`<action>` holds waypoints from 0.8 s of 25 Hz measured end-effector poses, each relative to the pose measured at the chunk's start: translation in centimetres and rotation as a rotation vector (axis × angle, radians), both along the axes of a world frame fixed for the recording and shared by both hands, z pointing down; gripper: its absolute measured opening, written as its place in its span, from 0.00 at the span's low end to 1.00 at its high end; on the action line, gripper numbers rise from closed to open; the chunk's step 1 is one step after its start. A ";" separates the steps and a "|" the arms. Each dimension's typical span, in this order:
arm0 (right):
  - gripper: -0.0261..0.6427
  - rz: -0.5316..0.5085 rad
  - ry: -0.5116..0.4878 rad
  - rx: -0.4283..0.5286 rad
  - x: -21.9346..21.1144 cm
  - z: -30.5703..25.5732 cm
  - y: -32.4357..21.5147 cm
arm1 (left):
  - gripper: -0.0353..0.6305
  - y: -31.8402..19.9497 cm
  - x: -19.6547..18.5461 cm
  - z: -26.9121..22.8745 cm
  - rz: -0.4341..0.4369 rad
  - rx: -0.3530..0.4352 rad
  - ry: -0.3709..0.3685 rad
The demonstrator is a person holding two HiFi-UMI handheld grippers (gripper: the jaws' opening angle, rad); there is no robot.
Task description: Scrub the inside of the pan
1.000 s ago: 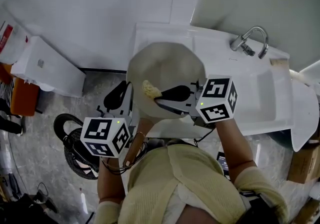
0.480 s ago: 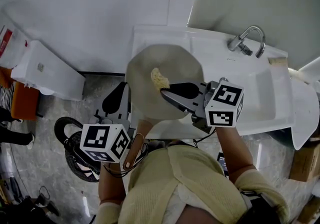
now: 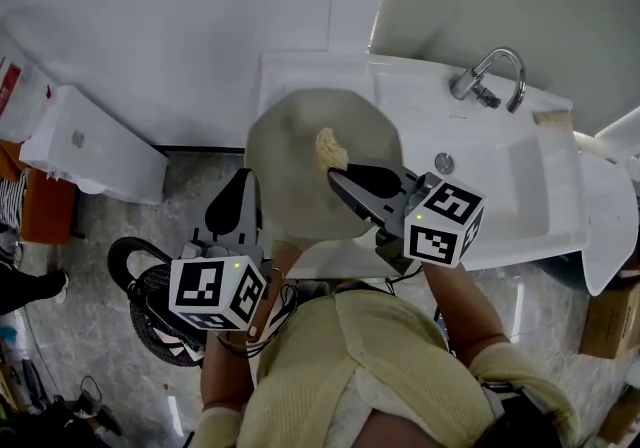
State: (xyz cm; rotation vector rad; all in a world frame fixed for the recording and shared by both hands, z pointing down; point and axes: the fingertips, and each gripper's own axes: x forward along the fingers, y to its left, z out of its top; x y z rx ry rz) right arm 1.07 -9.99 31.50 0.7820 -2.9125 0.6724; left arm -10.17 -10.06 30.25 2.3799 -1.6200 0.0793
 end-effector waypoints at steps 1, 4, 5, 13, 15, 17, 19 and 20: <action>0.11 0.016 0.003 0.000 0.2 0.2 -0.1 | 0.16 0.0 0.0 0.0 -0.006 0.002 0.000; 0.11 0.055 0.002 -0.004 0.5 0.5 -0.2 | 0.16 0.1 -0.1 0.0 -0.032 0.013 -0.012; 0.11 0.067 0.002 -0.008 0.7 0.7 -0.3 | 0.16 0.0 -0.1 0.0 -0.039 0.016 -0.019; 0.11 0.189 0.058 -0.014 2.0 1.9 -1.2 | 0.16 0.1 -0.6 0.6 -0.080 0.009 -0.021; 0.11 0.217 0.089 -0.008 2.2 2.2 -1.4 | 0.17 0.2 -0.6 0.9 -0.084 0.000 -0.020; 0.11 0.240 0.118 -0.002 2.4 2.5 -1.6 | 0.16 0.1 -0.6 1.1 -0.085 -0.009 -0.022; 0.11 0.255 0.136 0.003 2.5 2.7 -1.7 | 0.17 0.1 -0.6 1.4 -0.086 -0.016 -0.027; 0.11 0.260 0.142 0.006 2.5 2.8 -1.7 | 0.17 0.1 -0.6 1.5 -0.086 -0.019 -0.028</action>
